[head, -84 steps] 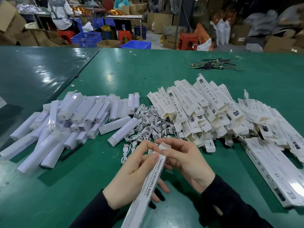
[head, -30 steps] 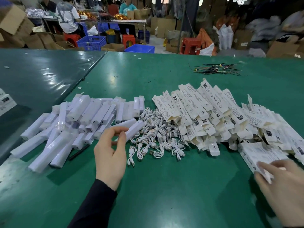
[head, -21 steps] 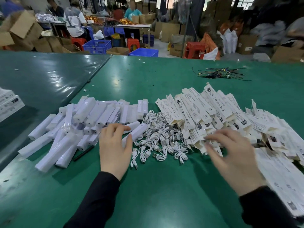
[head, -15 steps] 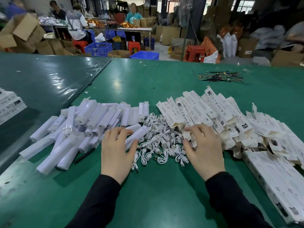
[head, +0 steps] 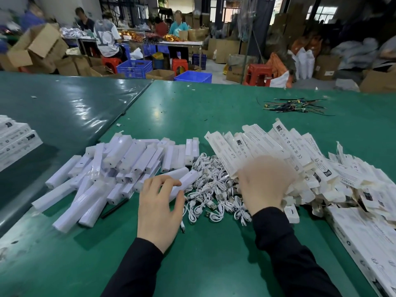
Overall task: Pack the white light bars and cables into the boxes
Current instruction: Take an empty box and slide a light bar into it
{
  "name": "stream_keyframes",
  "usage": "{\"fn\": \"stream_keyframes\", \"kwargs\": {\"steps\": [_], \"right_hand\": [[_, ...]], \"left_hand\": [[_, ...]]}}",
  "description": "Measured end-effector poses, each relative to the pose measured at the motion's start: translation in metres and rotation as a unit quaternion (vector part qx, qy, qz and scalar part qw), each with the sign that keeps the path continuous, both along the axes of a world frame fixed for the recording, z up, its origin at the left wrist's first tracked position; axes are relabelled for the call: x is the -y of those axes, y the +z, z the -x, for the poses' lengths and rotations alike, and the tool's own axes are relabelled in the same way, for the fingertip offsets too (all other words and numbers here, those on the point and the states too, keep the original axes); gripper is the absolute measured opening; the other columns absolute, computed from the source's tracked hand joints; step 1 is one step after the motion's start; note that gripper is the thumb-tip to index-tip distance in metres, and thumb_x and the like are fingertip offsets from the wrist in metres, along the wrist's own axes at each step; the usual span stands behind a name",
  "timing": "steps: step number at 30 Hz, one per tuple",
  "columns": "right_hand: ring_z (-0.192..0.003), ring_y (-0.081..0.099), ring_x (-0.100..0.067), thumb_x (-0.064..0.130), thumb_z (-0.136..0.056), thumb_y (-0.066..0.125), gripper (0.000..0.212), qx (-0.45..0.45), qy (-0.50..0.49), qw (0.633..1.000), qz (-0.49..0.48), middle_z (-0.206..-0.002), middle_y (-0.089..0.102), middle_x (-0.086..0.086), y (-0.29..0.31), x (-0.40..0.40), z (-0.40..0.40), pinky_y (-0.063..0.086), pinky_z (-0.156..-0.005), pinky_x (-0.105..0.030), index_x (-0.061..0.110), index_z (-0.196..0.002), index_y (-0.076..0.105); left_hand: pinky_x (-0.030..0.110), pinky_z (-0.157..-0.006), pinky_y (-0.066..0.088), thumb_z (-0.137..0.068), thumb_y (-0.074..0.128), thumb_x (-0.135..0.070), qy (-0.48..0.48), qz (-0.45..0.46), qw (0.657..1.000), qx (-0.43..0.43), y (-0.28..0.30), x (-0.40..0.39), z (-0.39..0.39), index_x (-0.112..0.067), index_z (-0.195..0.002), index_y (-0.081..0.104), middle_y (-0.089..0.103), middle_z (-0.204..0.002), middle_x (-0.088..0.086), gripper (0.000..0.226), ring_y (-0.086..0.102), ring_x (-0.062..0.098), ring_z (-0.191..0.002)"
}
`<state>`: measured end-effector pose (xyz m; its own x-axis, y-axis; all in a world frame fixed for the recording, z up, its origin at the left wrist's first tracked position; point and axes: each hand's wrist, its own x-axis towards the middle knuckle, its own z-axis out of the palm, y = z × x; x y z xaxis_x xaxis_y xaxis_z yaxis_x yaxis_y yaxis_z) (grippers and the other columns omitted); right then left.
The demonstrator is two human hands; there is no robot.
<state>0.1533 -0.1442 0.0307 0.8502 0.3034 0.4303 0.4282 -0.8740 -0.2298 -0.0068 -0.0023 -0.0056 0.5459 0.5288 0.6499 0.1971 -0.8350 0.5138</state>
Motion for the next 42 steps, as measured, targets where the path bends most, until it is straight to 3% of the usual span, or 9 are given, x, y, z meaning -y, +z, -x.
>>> {"fn": "stream_keyframes", "kwargs": {"steps": [5,11,14,19,22,27,32,36,42], "right_hand": [[-0.126,0.034,-0.022,0.065,-0.087,0.049,0.044,0.016,0.009,0.997,0.071,-0.133,0.046,0.0,-0.006,0.001,0.0,0.013,-0.093,-0.043,0.032,-0.116,0.055],[-0.104,0.053,-0.023,0.036,-0.092,0.064,0.017,0.07,0.035,0.997,-0.018,-0.102,0.069,0.002,-0.005,0.008,0.002,0.021,-0.095,-0.042,0.022,-0.093,0.072],[-0.081,0.061,-0.025,0.026,-0.085,0.075,0.013,0.143,0.077,0.981,-0.108,-0.082,0.07,-0.001,0.002,0.019,0.007,0.029,-0.086,-0.039,0.015,-0.079,0.072],[-0.062,0.057,-0.005,0.015,-0.081,0.073,0.002,0.062,0.221,0.914,-0.335,-0.073,0.065,0.004,0.014,0.035,0.033,0.049,-0.063,-0.017,0.014,-0.081,0.072],[-0.064,0.062,-0.007,0.026,-0.074,0.074,0.005,-0.128,0.27,0.841,-0.45,-0.07,0.071,0.008,0.01,0.04,0.058,0.048,-0.059,-0.012,0.031,-0.073,0.073],[-0.066,0.06,-0.013,0.024,-0.073,0.083,0.01,-0.223,0.378,0.824,-0.358,-0.07,0.068,0.006,-0.011,0.04,0.08,0.047,-0.061,-0.028,0.021,-0.068,0.074],[-0.066,0.061,-0.016,0.045,-0.064,0.08,0.031,-0.397,0.367,0.771,-0.337,-0.074,0.068,-0.006,-0.005,0.044,0.074,0.051,-0.063,-0.03,0.017,-0.069,0.067],[-0.08,0.068,-0.017,0.042,-0.066,0.076,0.055,-0.597,0.334,0.638,-0.353,-0.091,0.072,-0.004,-0.004,0.042,0.078,0.055,-0.069,-0.028,0.006,-0.103,0.06],[-0.067,0.071,-0.02,0.016,-0.084,0.071,0.022,-0.645,0.345,0.614,-0.296,-0.085,0.073,-0.013,-0.006,0.035,0.093,0.057,-0.065,-0.028,0.002,-0.1,0.065]], "left_hand": [[0.034,-0.082,0.04,-0.086,0.06,-0.012,-0.028,0.011,1.0,-0.001,0.002,0.002,-0.001,-0.012,-0.093,0.064,0.059,-0.096,-0.002,0.008,0.048,0.021,-0.096],[0.021,-0.082,0.037,-0.084,0.058,-0.014,-0.031,0.045,0.998,0.017,0.007,0.007,0.004,-0.014,-0.088,0.065,0.061,-0.091,-0.006,0.008,0.05,0.016,-0.092],[0.013,-0.071,0.039,-0.087,0.063,-0.013,-0.043,0.169,0.983,0.06,0.01,0.013,0.005,-0.025,-0.08,0.065,0.063,-0.081,-0.014,0.015,0.054,0.007,-0.077],[0.025,-0.061,0.054,-0.08,0.075,-0.026,-0.151,0.481,0.86,0.073,0.02,0.022,0.002,-0.016,-0.08,0.073,0.073,-0.076,0.005,0.011,0.066,0.019,-0.068],[0.029,-0.067,0.059,-0.063,0.073,-0.048,-0.23,0.62,0.746,0.084,0.026,0.028,0.0,-0.007,-0.11,0.064,0.074,-0.1,0.016,0.063,0.073,0.031,-0.089],[0.037,-0.074,0.061,-0.066,0.075,-0.03,-0.233,0.698,0.651,0.185,0.032,0.033,0.001,-0.004,-0.125,0.046,0.071,-0.107,0.023,0.07,0.072,0.035,-0.094],[0.03,-0.064,0.059,-0.064,0.075,-0.025,-0.243,0.676,0.677,0.159,0.035,0.032,0.008,0.0,-0.109,0.054,0.072,-0.098,0.025,0.056,0.073,0.03,-0.078],[0.032,-0.066,0.059,-0.068,0.074,-0.019,-0.268,0.655,0.695,0.128,0.034,0.04,0.009,0.002,-0.108,0.055,0.072,-0.097,0.025,0.049,0.073,0.035,-0.084],[0.032,-0.064,0.058,-0.073,0.081,-0.008,-0.27,0.608,0.741,0.09,0.032,0.051,0.01,0.0,-0.108,0.056,0.074,-0.092,0.021,0.043,0.073,0.036,-0.083]]}}
